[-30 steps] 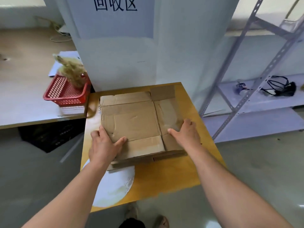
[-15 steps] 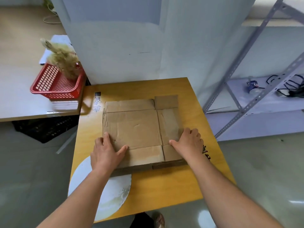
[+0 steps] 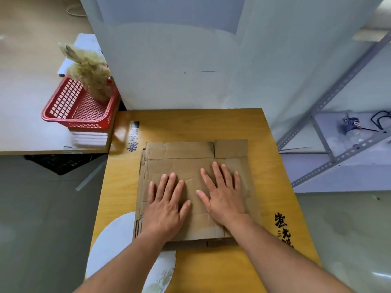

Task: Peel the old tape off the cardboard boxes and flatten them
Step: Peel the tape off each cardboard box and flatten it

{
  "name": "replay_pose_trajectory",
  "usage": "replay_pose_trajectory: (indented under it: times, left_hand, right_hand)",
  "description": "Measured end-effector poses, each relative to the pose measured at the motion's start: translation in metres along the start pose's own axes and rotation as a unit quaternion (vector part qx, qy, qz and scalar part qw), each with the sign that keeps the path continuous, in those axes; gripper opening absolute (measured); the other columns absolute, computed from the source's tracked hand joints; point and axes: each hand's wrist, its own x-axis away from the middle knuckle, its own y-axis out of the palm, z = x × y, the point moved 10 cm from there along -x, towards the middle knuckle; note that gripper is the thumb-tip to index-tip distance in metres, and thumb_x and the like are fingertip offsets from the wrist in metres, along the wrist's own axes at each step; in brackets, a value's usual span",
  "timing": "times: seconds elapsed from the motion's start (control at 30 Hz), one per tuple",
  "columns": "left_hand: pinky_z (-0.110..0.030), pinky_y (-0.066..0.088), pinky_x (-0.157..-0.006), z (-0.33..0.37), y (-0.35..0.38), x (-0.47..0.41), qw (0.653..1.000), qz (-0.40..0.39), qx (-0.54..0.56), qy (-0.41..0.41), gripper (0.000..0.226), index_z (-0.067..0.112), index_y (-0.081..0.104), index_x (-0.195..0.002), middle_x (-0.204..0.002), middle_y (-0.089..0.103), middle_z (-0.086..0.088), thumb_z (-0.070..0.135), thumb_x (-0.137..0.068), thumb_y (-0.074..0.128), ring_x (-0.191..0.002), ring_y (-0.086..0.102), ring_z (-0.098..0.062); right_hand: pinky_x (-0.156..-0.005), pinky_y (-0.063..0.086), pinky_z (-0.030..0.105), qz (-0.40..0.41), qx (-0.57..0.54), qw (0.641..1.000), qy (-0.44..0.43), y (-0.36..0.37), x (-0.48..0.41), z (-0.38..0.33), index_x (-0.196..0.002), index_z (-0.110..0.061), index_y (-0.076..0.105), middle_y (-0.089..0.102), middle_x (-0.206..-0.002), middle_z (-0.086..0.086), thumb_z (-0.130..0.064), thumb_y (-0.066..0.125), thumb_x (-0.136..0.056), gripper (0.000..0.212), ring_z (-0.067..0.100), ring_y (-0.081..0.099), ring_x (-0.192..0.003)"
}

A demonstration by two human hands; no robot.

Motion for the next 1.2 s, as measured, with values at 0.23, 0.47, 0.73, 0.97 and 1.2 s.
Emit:
replay_pose_trajectory:
  times: [0.23,0.47,0.73,0.97,1.2]
  left_hand:
    - [-0.047,0.000,-0.117,0.005,-0.005,-0.001,0.999,0.040,-0.009,0.006,0.066,0.020,0.019,-0.146,-0.158,0.008,-0.003,0.059,-0.092,0.009,-0.147,0.002,-0.022]
    - [-0.040,-0.023,-0.112,0.000,0.003,-0.007,0.999,-0.032,-0.007,-0.003,0.071,0.031,-0.006,-0.152,-0.154,-0.028,0.007,0.065,-0.090,0.002,-0.139,-0.033,-0.012]
    - [-0.035,0.043,-0.096,-0.025,-0.080,0.027,0.985,0.075,0.134,-0.072,0.051,0.026,0.040,-0.137,-0.132,0.051,0.002,0.045,-0.092,0.053,-0.118,0.049,-0.019]
    - [-0.027,0.043,-0.068,-0.105,-0.083,0.130,0.951,0.141,0.165,-0.220,0.027,0.033,0.056,-0.114,-0.102,0.062,0.016,0.049,-0.092,0.051,-0.094,0.059,-0.009]
    - [-0.029,0.044,-0.070,-0.190,-0.079,0.205,0.934,0.158,0.145,-0.287,0.025,0.027,0.056,-0.088,-0.085,0.056,0.011,0.052,-0.090,0.051,-0.088,0.055,-0.011]
  right_hand:
    - [-0.113,-0.014,0.052,0.020,0.002,1.000,0.003,0.003,-0.002,-0.001,-0.145,-0.042,-0.013,-0.014,-0.159,-0.002,-0.069,-0.001,-0.087,0.066,0.021,-0.022,-0.144]
    - [-0.110,-0.021,0.051,-0.020,-0.012,1.000,-0.003,0.006,-0.004,-0.002,-0.146,-0.042,-0.013,-0.022,-0.157,-0.002,-0.068,0.000,-0.087,0.065,0.023,-0.027,-0.142]
    - [-0.116,0.012,0.045,0.065,-0.048,0.996,-0.035,-0.072,0.011,-0.030,-0.142,-0.020,0.037,0.018,-0.157,0.008,-0.040,0.045,-0.093,0.053,0.029,0.015,-0.143]
    - [-0.077,0.046,0.036,0.065,-0.102,0.982,-0.146,-0.082,0.074,-0.121,-0.111,-0.017,0.057,0.059,-0.109,0.004,-0.032,0.041,-0.095,0.027,0.025,0.057,-0.100]
    - [-0.063,0.032,0.028,0.092,-0.044,0.966,-0.238,-0.086,0.088,-0.238,-0.105,-0.017,0.058,0.061,-0.103,0.004,-0.032,0.038,-0.095,0.027,0.025,0.057,-0.088]
